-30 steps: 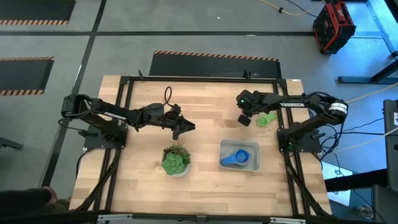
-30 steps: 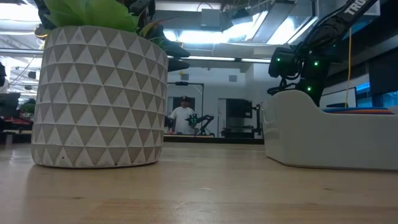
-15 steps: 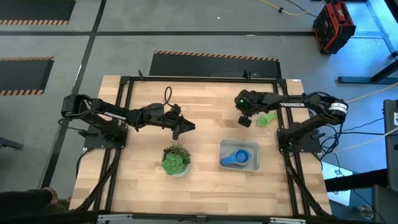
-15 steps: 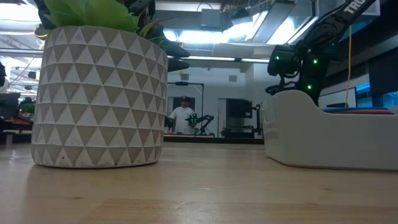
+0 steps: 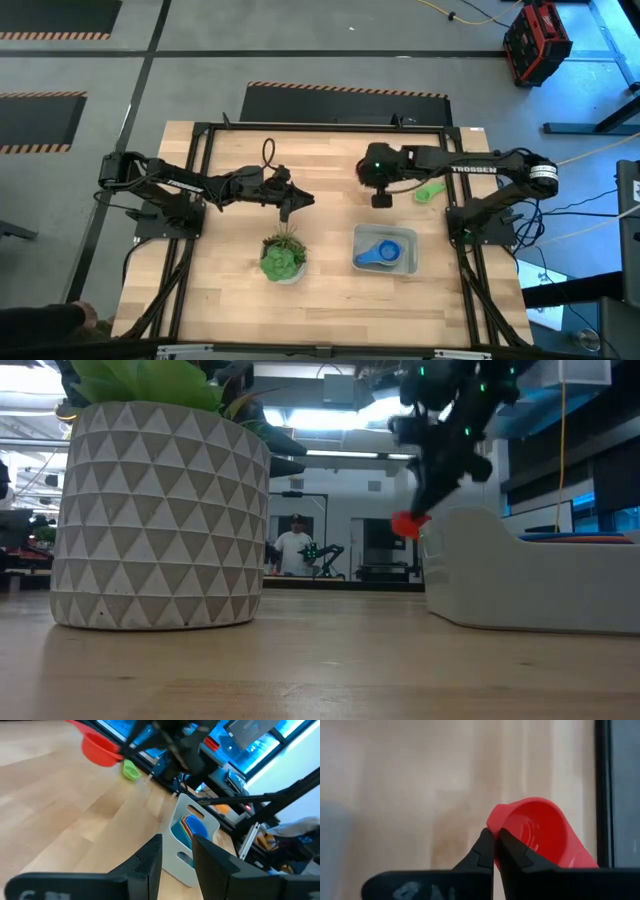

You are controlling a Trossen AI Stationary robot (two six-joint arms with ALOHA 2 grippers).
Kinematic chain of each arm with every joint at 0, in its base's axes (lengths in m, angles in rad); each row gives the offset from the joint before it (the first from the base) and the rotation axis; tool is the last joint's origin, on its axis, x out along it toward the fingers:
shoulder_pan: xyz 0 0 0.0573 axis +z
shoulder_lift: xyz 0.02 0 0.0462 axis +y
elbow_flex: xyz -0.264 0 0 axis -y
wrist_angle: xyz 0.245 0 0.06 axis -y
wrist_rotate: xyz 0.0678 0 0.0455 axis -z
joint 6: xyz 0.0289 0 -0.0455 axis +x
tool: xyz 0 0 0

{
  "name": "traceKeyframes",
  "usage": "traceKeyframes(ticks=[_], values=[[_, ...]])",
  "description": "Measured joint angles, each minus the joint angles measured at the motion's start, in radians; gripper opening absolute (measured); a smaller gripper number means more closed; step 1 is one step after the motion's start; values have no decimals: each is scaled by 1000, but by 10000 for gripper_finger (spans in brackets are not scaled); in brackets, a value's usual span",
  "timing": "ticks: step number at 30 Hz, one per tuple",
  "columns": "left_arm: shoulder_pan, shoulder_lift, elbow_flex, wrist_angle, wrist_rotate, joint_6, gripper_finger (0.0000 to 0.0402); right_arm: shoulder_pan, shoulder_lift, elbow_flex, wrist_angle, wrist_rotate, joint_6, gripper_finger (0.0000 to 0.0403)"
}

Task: Nest measuring cups in basket
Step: Stack the red measuring cup on top of the blue measuring cup in the grey bin

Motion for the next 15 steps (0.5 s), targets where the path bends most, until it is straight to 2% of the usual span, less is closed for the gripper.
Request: traceKeyframes(ticks=[7, 15], values=[[0, 0, 0, 35, -1, -120, 99, 133, 0, 57, 5, -41, -231, 9], [0, 0, 1, 53, -1, -430, 99, 250, 0, 57, 41, -39, -564, 10]])
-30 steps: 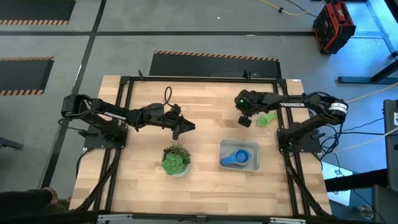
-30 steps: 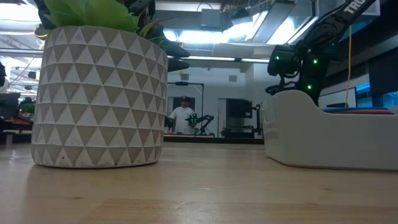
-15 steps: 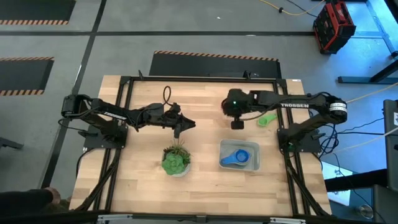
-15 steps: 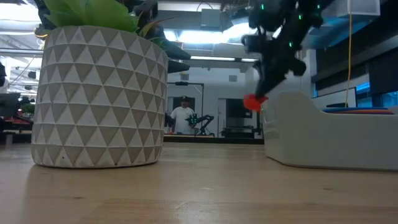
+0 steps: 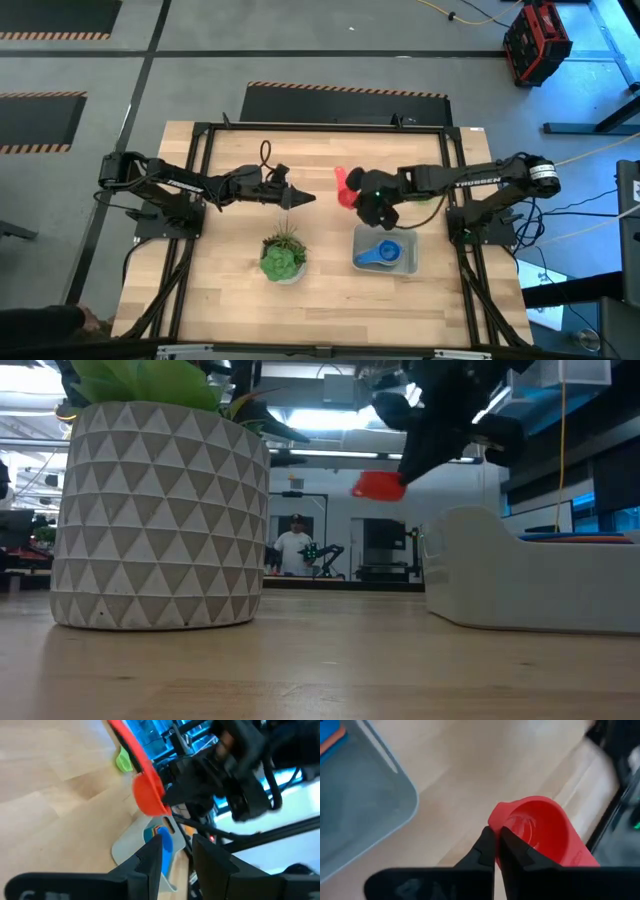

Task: Nest measuring cups in basket
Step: Stack the red measuring cup on top of the blue measuring cup in the grey bin

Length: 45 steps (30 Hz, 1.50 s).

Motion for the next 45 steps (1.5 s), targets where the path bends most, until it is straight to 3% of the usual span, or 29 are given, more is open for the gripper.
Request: traceKeyframes(ticks=[5, 12, 19, 32, 45], values=[[0, 0, 0, 0, -22, -82, 99, 41, 0, 0, 91, 0, -176, 10], [0, 0, 0, 43, -77, -89, 99, 57, 0, 0, 184, 0, -292, 10], [0, 0, 0, 135, -130, -88, 99, 56, 0, 0, 190, 0, -296, 10], [5, 0, 0, 156, -236, -89, 99, 56, 0, 0, 229, -2, -307, 10], [5, 0, 0, 201, -242, -89, 99, 57, 0, -2, 261, -80, -348, 10]])
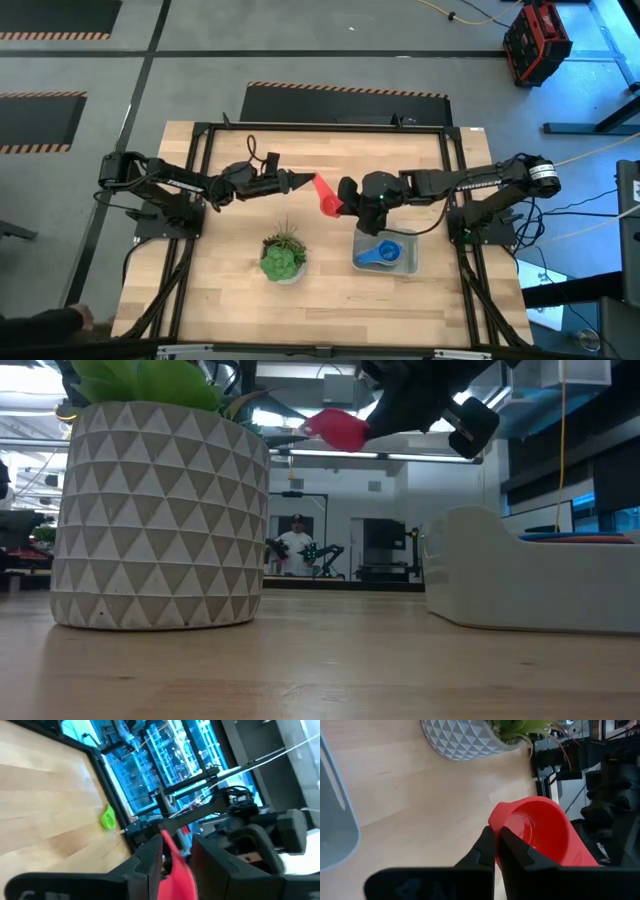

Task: Nest measuring cups in basket
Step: Stack the red measuring cup on top of the blue measuring cup in the grey bin

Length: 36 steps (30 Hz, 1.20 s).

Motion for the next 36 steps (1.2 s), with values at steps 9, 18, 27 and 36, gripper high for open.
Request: traceKeyframes(ticks=[9, 18, 27, 36], values=[[0, 0, 0, 11, 21, -3, 99, -1, 0, 0, 4, -20, 0, 10], [-2, 0, 0, 5, 37, -49, 76, -1, 0, 0, 4, -20, 0, 10], [-2, 0, 0, 2, 47, -86, 9, -1, 1, 0, -3, -16, -4, 10], [-3, 0, 0, 1, 48, -100, 4, -1, 1, 0, -2, -16, 5, 50]])
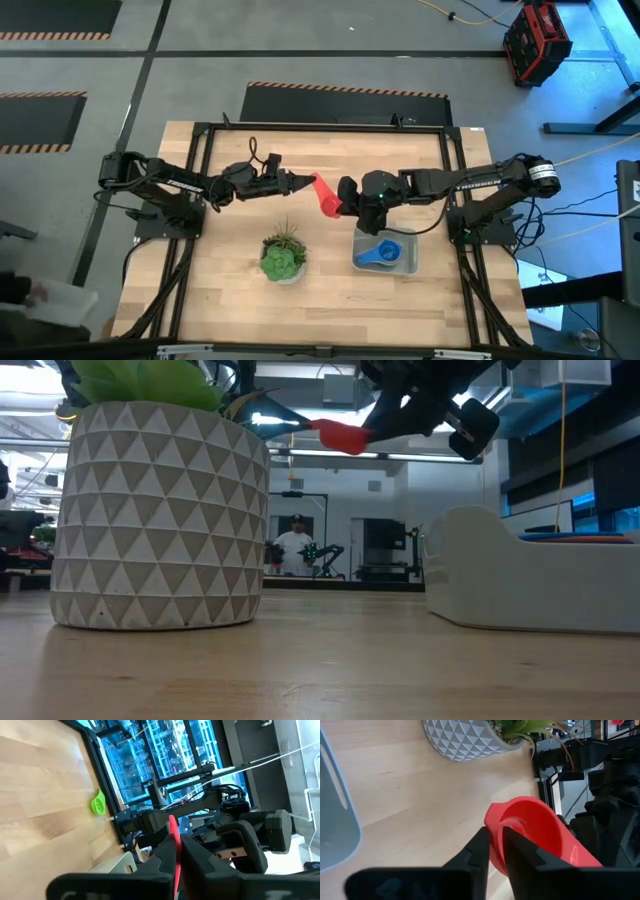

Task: Nest measuring cups in basket
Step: Stack the red measuring cup on top of the blue measuring cup in the grey bin

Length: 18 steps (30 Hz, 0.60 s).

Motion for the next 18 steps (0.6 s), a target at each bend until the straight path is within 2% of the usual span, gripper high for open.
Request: traceKeyframes(ticks=[10, 15, 18], values=[[0, 0, 0, -5, 13, 1, 3, 0, 0, 0, 13, -1, 2, 120], [0, 0, 0, -6, 13, 13, 3, 0, 0, 0, 13, -2, 34, 125], [0, 1, 0, -13, 9, 35, 3, 3, 0, 2, 14, -4, 122, 126]])
